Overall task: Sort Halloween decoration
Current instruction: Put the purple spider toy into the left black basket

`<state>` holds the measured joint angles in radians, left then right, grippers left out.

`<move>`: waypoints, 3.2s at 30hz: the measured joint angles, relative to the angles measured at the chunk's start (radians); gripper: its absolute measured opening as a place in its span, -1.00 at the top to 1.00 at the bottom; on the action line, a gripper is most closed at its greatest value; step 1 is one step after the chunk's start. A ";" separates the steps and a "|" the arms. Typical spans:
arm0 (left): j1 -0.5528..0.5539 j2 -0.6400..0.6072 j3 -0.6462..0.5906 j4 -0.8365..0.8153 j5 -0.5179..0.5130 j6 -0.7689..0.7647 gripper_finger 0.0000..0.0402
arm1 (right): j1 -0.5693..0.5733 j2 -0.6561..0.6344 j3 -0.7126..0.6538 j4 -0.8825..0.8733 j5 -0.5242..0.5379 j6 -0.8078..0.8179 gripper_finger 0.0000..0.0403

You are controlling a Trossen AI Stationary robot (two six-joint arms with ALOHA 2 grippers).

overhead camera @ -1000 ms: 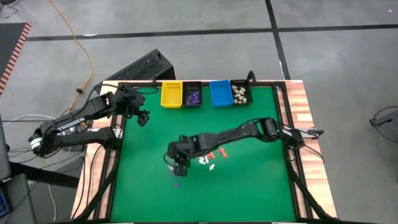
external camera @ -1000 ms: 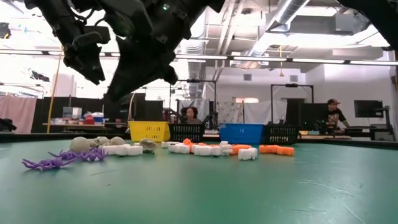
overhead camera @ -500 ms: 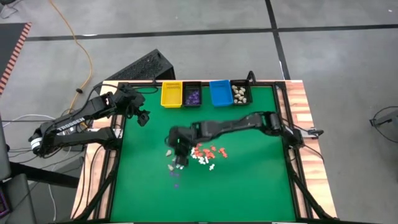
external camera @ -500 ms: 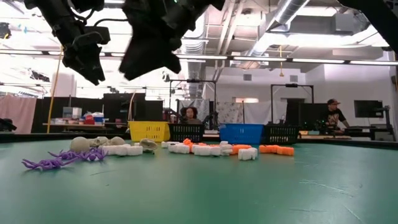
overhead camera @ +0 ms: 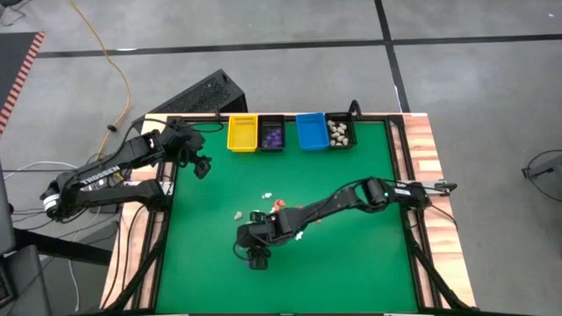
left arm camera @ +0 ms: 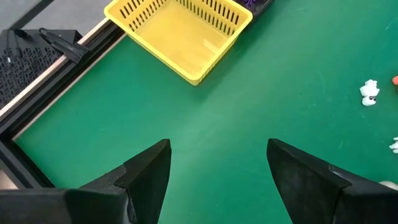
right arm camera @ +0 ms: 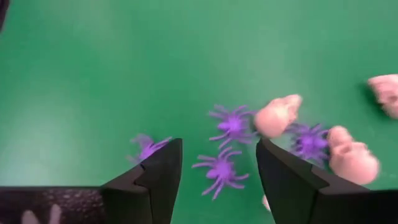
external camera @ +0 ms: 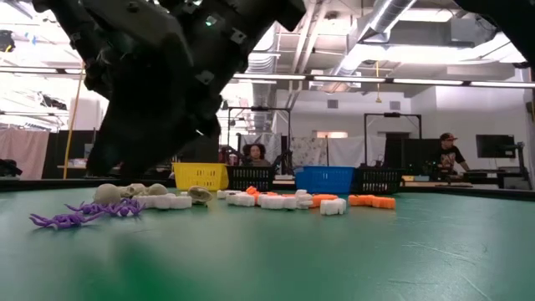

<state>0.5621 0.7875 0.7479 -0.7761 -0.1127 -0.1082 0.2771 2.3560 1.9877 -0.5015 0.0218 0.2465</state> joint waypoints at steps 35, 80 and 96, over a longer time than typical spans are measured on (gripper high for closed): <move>0.000 0.000 0.000 -0.021 -0.004 0.016 -0.28 | 0.006 0.062 0.009 -0.089 -0.022 0.143 0.93; 0.000 0.000 0.000 -0.020 -0.006 -0.012 -0.28 | -0.673 -0.015 0.361 -0.477 0.080 -0.098 0.39; 0.000 0.000 0.000 -0.019 -0.007 -0.012 -0.28 | -0.488 -0.013 0.361 -0.452 -0.377 -0.138 0.01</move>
<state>0.5621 0.7872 0.7483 -0.7956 -0.1196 -0.1204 -0.2111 2.3426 2.3489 -0.9539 -0.3553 0.1085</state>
